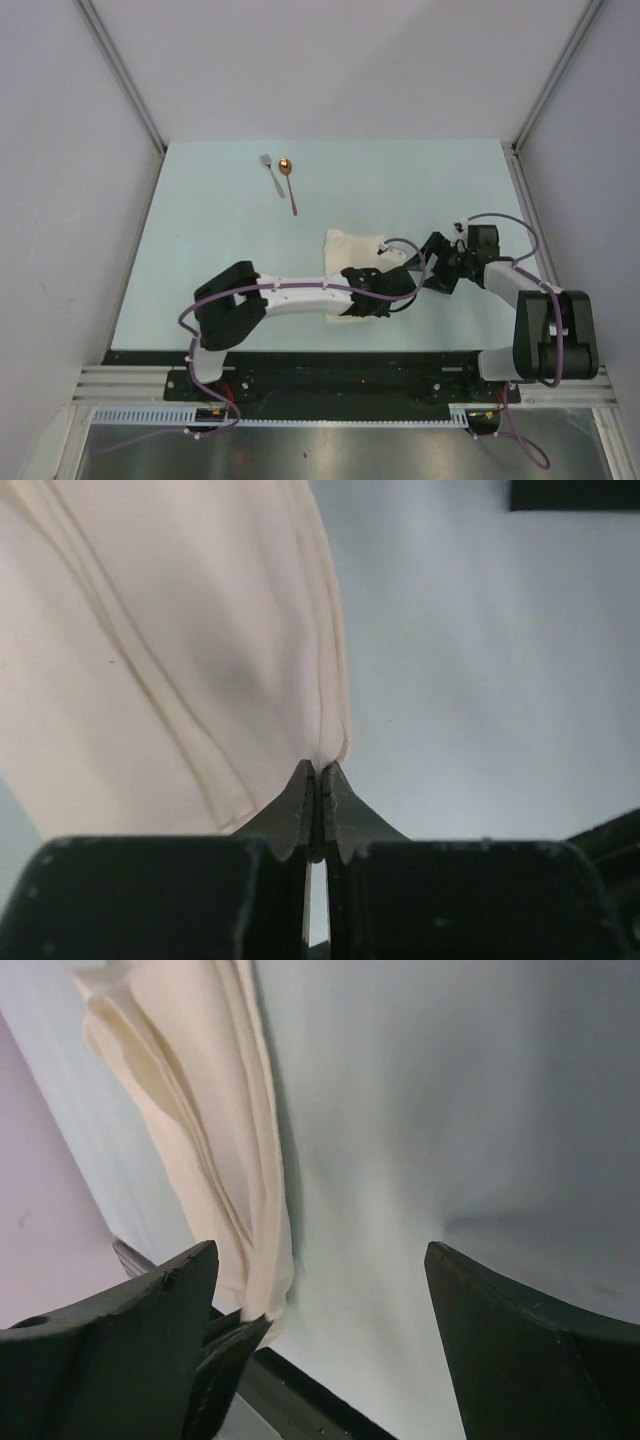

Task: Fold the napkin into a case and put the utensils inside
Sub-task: Pick up the 2/3-rectangle-folded napkin from the center of the board.

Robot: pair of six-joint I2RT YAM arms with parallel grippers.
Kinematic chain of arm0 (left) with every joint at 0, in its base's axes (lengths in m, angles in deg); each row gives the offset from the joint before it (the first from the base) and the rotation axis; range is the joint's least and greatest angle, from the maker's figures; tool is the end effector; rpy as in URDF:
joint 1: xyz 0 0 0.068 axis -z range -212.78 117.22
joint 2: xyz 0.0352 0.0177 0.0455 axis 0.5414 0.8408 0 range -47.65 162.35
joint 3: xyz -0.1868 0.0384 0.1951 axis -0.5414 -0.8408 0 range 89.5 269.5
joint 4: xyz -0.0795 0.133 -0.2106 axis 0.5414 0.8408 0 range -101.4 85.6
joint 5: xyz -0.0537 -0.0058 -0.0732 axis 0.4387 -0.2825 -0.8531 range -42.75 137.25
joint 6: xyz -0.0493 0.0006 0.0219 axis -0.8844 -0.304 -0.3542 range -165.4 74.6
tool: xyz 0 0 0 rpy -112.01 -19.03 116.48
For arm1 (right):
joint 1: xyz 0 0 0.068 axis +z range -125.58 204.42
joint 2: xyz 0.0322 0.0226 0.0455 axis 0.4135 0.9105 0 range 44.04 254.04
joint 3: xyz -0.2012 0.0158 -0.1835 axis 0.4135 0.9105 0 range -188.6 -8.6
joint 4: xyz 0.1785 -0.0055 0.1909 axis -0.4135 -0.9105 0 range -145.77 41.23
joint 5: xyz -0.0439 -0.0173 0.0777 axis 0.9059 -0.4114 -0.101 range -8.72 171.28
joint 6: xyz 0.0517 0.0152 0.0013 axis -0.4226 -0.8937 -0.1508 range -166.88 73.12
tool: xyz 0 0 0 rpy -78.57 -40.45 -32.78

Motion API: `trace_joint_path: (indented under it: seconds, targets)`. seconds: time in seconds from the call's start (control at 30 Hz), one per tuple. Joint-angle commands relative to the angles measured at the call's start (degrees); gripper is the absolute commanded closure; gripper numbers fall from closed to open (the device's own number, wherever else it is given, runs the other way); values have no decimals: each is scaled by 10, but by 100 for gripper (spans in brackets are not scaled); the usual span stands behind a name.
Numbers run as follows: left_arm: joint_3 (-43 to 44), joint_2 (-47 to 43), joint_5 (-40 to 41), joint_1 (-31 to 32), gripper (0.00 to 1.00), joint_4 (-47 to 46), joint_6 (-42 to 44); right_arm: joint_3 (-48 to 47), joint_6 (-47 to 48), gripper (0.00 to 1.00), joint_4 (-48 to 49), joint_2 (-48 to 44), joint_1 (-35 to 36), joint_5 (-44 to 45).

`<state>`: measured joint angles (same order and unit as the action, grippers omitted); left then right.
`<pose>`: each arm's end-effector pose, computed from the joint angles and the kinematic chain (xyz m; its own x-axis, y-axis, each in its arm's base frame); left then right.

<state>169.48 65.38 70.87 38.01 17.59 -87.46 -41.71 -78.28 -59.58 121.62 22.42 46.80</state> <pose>0.1488 -0.3838 0.1789 -0.7539 0.2985 -0.5852 0.4018 0.9143 -0.0513 0.2395 0.0118 0.1575 -0.8540 0.4597 -0.2437 0.1776 0.6978 0.6939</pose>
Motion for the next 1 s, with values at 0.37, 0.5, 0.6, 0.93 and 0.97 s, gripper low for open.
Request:
trace_joint_path:
  seconds: [0.37,0.5,0.6,0.93,0.97]
  targets:
    - [-145,-155,-95,-20,98,-158,-15,-74,-75,19,231,201,126,-44]
    - [-158,-158,-101,-20,98,-167,-17,-101,-70,27,244,236,126,-43]
    - [-171,-162,-110,-20,98,-177,-17,-120,-62,35,245,254,126,-34]
    - [-199,-168,-134,-21,100,-213,-18,-195,-17,64,188,268,126,-9]
    - [-199,-165,-137,-21,100,-220,-19,-202,-12,68,180,268,126,-6]
